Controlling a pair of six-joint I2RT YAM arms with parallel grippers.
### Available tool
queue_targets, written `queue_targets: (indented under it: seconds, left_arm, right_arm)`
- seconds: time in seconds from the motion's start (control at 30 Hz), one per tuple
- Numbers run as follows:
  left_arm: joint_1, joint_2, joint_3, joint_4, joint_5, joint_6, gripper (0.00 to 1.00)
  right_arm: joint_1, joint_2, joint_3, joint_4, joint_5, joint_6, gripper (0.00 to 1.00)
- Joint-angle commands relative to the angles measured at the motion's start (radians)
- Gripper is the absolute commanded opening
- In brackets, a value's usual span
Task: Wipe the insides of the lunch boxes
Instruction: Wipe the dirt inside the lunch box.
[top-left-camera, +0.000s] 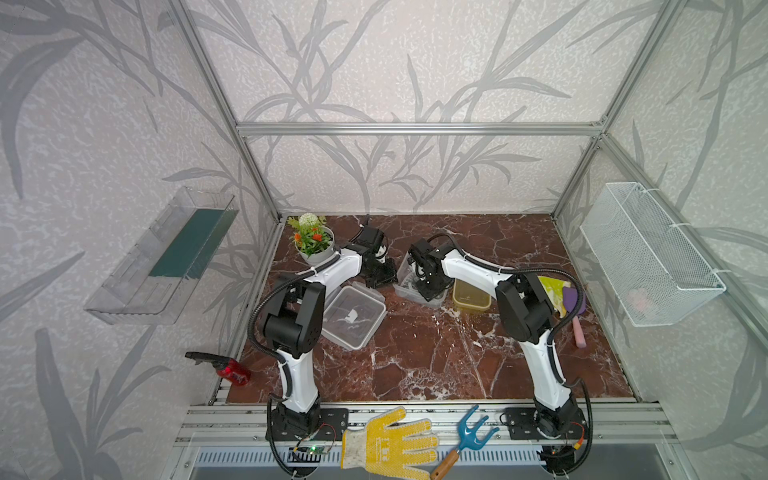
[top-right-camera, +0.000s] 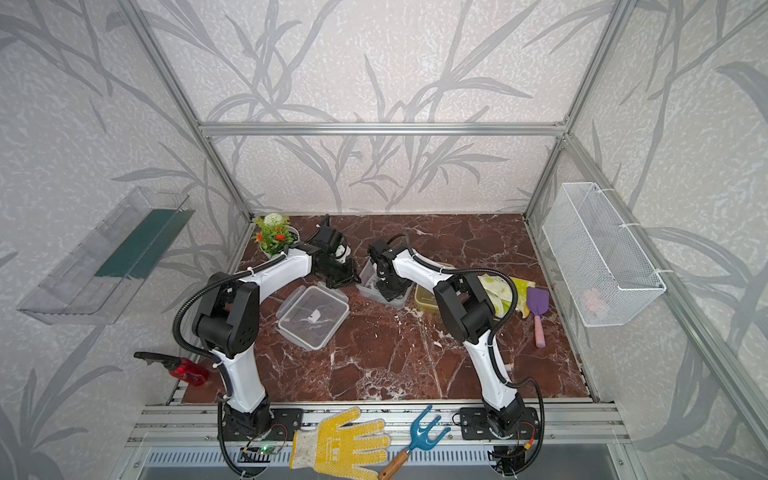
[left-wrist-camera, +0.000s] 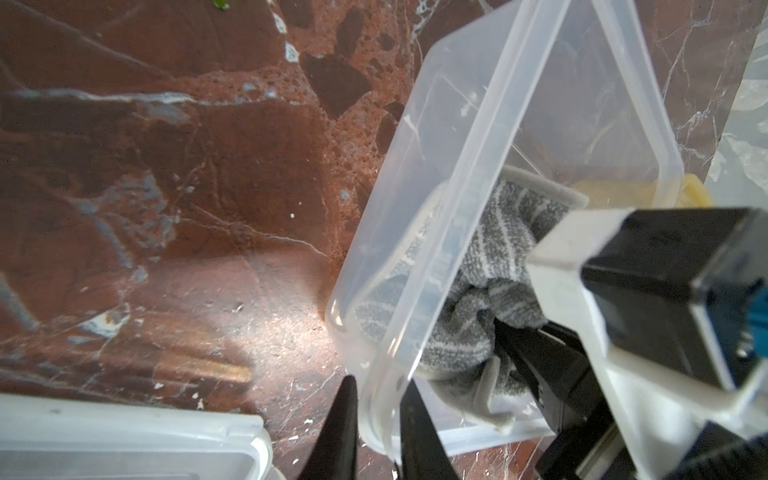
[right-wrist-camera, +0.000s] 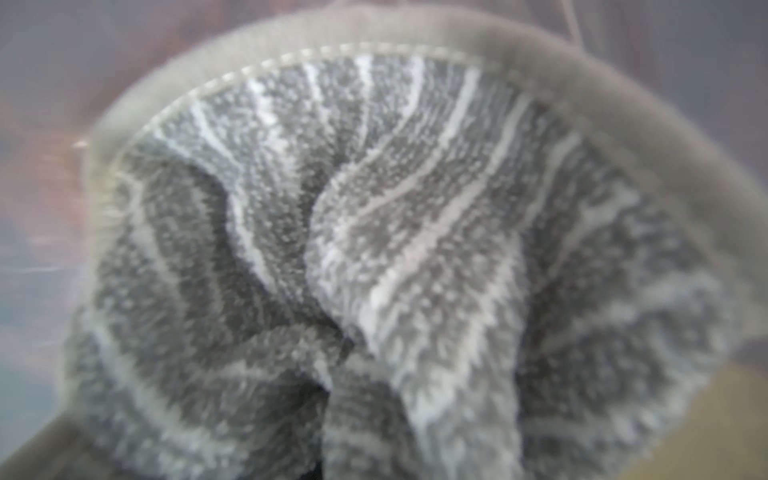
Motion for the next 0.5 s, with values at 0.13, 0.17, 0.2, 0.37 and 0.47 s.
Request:
queue_targets:
  seconds: [0.13,0.17,0.2,0.37,0.47]
  left_arm:
    - [-0.001,-0.057,-0.016,-0.003,-0.015,-0.002,0.18]
    - [-0.002,-0.058,-0.022,-0.001,-0.013,-0.001,0.18]
    - [-0.004,-0.062,-0.026,0.001,-0.01,-0.001,0.18]
    - [-0.005,-0.084,-0.057,0.011,-0.007,-0.006,0.18]
    - [-0.005,-0.093,-0.06,-0.003,-0.011,0.006,0.18]
  right_arm:
    - [0.012,0.053,0.057,0.067,-0.273,0.096,0.01]
    - [0.012,0.072,0.091,0.07,-0.284,0.11,0.01]
    - [0.012,0.091,0.127,0.073,-0.282,0.124,0.01]
    - [0.007,0.193,0.305,0.049,-0.264,0.184,0.01]
    - [0.003,0.223,0.356,0.054,-0.337,0.216,0.01]
